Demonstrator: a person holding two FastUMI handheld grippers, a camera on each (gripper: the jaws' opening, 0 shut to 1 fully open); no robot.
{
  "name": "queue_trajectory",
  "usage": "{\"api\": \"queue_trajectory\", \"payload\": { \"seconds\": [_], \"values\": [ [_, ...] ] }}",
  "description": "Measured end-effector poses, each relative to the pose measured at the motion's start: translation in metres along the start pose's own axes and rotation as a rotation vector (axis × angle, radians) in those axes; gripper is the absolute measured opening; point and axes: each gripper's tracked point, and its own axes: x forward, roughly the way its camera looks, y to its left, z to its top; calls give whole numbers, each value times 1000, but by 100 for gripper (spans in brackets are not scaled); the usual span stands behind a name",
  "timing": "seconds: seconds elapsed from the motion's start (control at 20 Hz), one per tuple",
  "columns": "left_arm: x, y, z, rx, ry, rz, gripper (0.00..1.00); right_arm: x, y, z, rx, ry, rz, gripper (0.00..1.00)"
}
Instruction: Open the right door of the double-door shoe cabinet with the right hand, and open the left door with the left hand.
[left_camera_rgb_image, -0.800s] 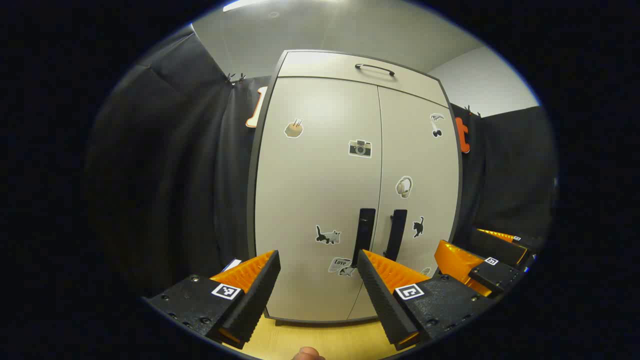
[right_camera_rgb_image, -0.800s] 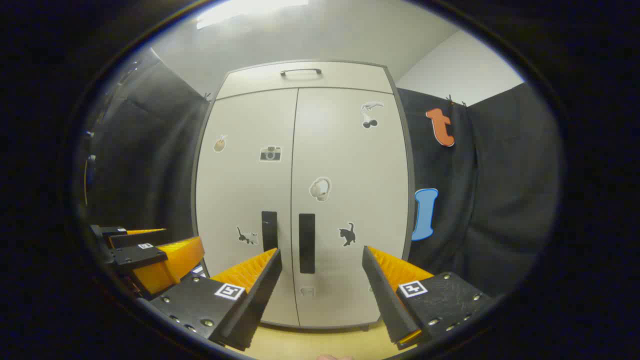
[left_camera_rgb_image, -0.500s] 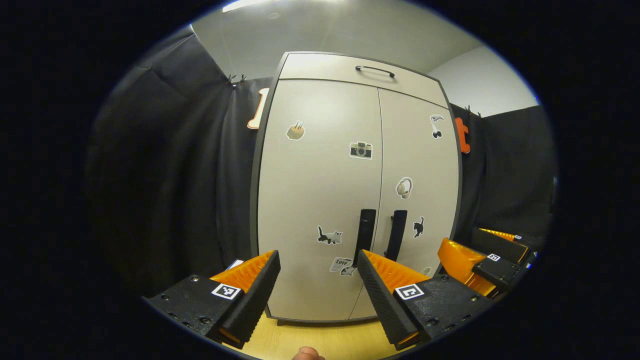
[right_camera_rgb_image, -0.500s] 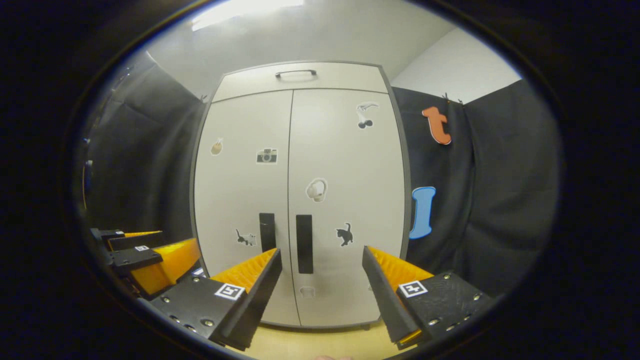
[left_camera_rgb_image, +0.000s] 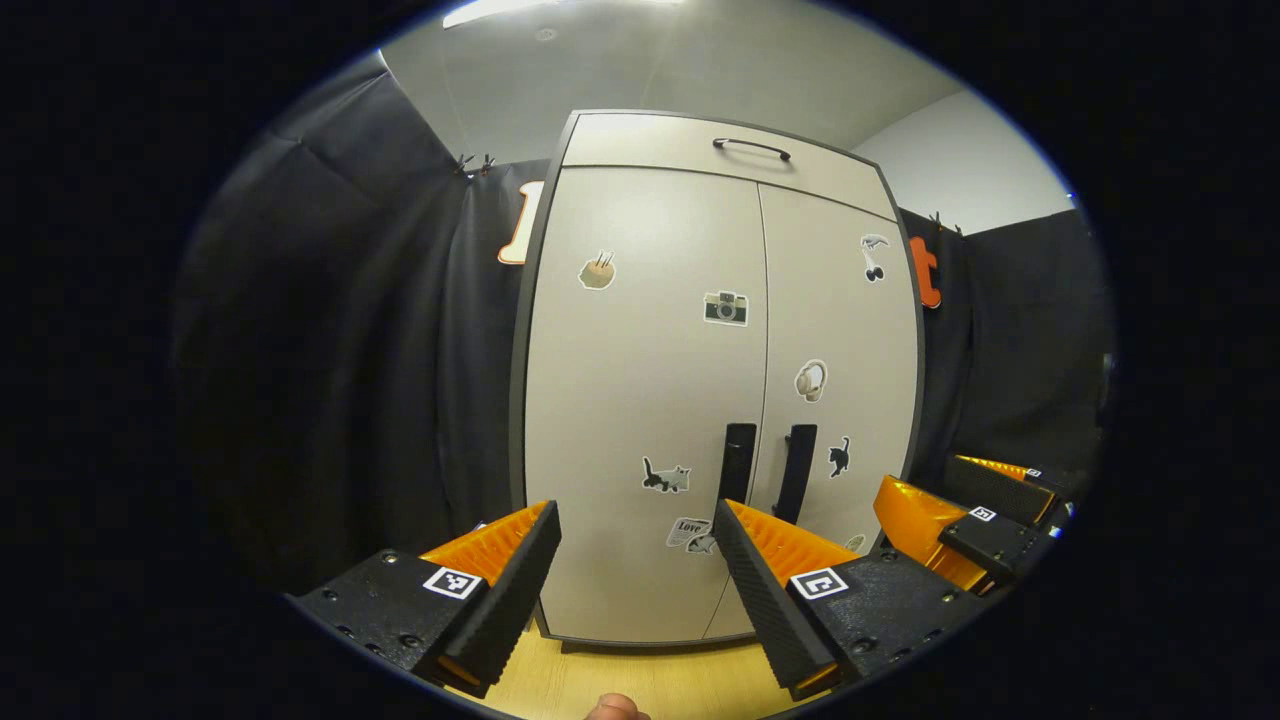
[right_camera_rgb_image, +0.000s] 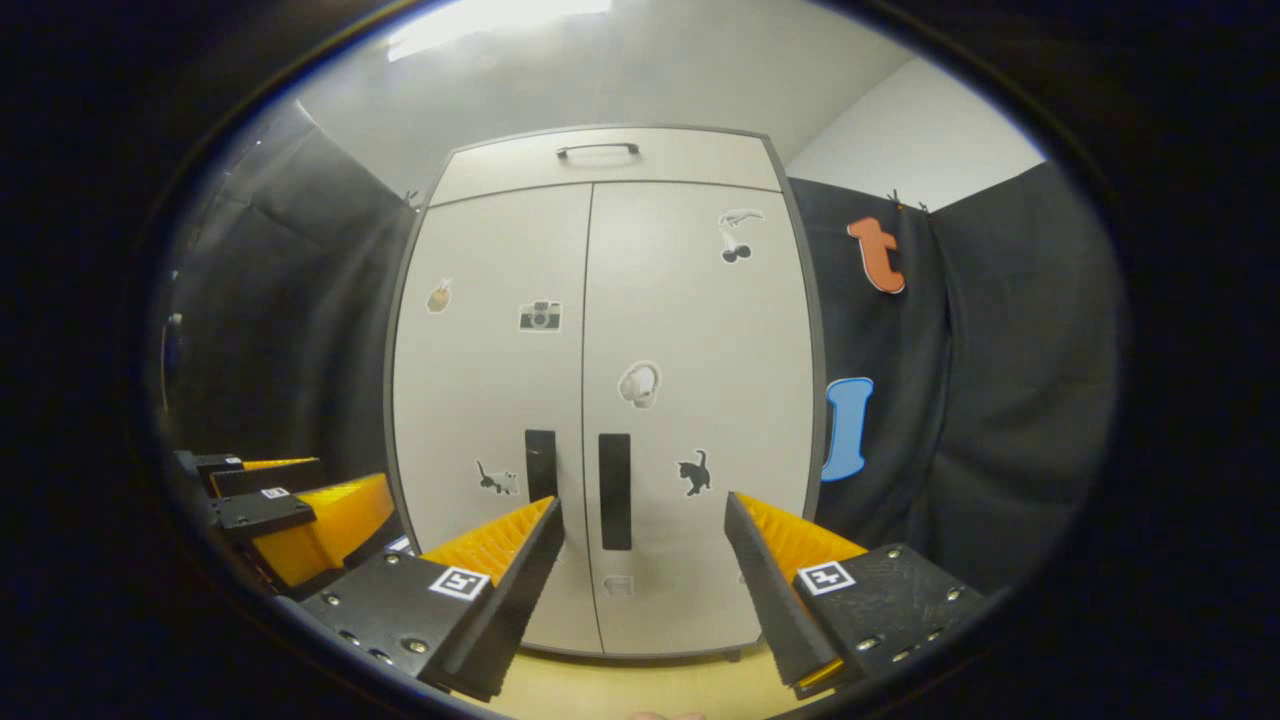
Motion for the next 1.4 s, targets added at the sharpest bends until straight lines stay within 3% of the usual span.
{"api": "queue_trajectory", "payload": {
  "seconds": [0.45, 0.65, 0.7, 0.85, 0.9, 1.05, 1.25, 1.4],
  "values": [
    [-1, 26, -6, 24, 17, 44, 96, 48, 24, -7, -5, 24, 46, 96],
    [-3, 43, -5, 30, 7, 66, 96, 83, 24, -11, -43, 23, 11, 95],
    [-3, 49, -3, 37, 5, 80, 96, 92, 25, -12, -46, 26, 8, 84],
    [-3, 62, -3, 47, 1, 104, 96, 114, 23, -21, -40, 50, -8, 82],
    [-2, 64, -3, 43, 1, 107, 96, 121, 21, -23, -41, 50, -18, 65],
    [-3, 71, -5, 39, 1, 120, 96, 139, 23, -29, -42, 73, -14, 66],
    [-5, 82, -9, 45, 10, 153, 96, 140, 27, -29, -75, 50, -7, 57],
    [-8, 84, -15, 13, 25, 161, 96, 139, 33, -33, -86, 60, 16, 57]
  ]
}}
